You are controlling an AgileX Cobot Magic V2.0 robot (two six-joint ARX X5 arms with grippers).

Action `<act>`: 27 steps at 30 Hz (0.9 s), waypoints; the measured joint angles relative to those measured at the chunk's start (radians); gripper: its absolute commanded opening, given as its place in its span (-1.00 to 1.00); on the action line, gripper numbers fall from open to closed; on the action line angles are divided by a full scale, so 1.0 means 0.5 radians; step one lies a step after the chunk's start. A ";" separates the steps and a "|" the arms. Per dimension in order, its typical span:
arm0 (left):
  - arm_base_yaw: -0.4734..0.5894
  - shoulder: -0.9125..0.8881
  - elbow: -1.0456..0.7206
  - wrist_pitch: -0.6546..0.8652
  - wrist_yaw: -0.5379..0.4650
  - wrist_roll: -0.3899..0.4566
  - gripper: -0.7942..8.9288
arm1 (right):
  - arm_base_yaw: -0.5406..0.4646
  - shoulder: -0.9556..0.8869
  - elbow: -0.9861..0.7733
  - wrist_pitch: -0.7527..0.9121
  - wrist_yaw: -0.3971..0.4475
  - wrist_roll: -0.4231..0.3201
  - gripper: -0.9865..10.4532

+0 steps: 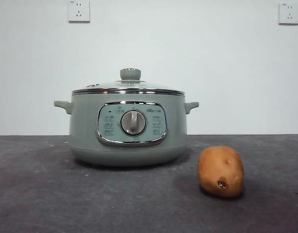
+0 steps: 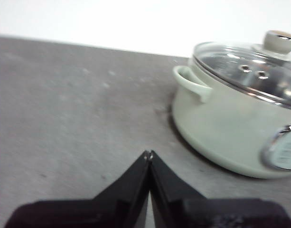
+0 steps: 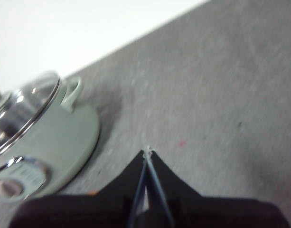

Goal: Pick up the potato,open the lid,put the potato in the pot,close the lid

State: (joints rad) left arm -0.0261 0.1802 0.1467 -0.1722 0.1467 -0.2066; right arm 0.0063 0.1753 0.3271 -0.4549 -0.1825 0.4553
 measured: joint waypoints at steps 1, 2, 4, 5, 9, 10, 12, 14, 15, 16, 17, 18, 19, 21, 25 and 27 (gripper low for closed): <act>0.000 0.042 0.021 0.000 0.042 -0.037 -0.85 | 0.000 0.047 0.049 -0.047 -0.033 0.004 -0.85; 0.000 0.092 0.049 0.000 0.099 -0.076 -0.85 | 0.000 0.105 0.107 -0.096 -0.075 0.008 -0.85; 0.000 0.182 0.100 0.001 0.229 -0.130 -0.84 | 0.000 0.214 0.211 -0.165 -0.163 0.011 -0.83; 0.000 0.228 0.127 0.001 0.310 -0.152 -0.84 | 0.000 0.269 0.263 -0.193 -0.201 0.011 -0.82; 0.000 0.391 0.200 0.008 0.601 -0.188 -0.85 | 0.000 0.436 0.424 -0.250 -0.336 0.018 -0.83; -0.001 0.422 0.205 0.011 0.659 -0.189 -0.85 | 0.000 0.462 0.452 -0.250 -0.360 0.018 -0.83; -0.001 0.491 0.216 0.011 0.757 -0.189 -0.85 | 0.000 0.515 0.508 -0.251 -0.430 0.018 -0.82; 0.000 0.568 0.243 0.001 0.826 -0.190 -0.85 | 0.000 0.568 0.558 -0.255 -0.513 0.030 -0.82; -0.001 0.607 0.266 0.001 0.858 -0.192 -0.85 | 0.000 0.599 0.585 -0.265 -0.544 0.048 -0.82; -0.001 0.637 0.288 0.001 0.887 -0.195 -0.85 | 0.000 0.627 0.613 -0.289 -0.562 0.067 -0.80; 0.000 0.673 0.317 0.002 0.924 -0.198 -0.85 | 0.000 0.671 0.647 -0.330 -0.584 0.085 -0.75; -0.001 0.702 0.343 0.002 0.959 -0.201 -0.85 | 0.000 0.713 0.678 -0.367 -0.600 0.095 -0.69; 0.000 0.735 0.375 0.002 1.000 -0.202 -0.85 | 0.000 0.769 0.714 -0.414 -0.623 0.106 -0.61; -0.001 0.806 0.449 0.000 1.079 -0.203 -0.85 | 0.000 0.890 0.778 -0.496 -0.673 0.111 -0.46; -0.004 0.948 0.620 -0.002 1.181 -0.203 -0.85 | 0.016 1.139 0.891 -0.607 -0.806 0.092 -0.20; -0.014 1.017 0.709 -0.002 1.218 -0.203 -0.85 | 0.054 1.271 0.953 -0.668 -0.821 0.071 -0.06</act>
State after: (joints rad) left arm -0.0330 0.6888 0.5011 -0.1730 0.7555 -0.3080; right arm 0.0334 0.8108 0.8036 -0.7887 -0.5930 0.4908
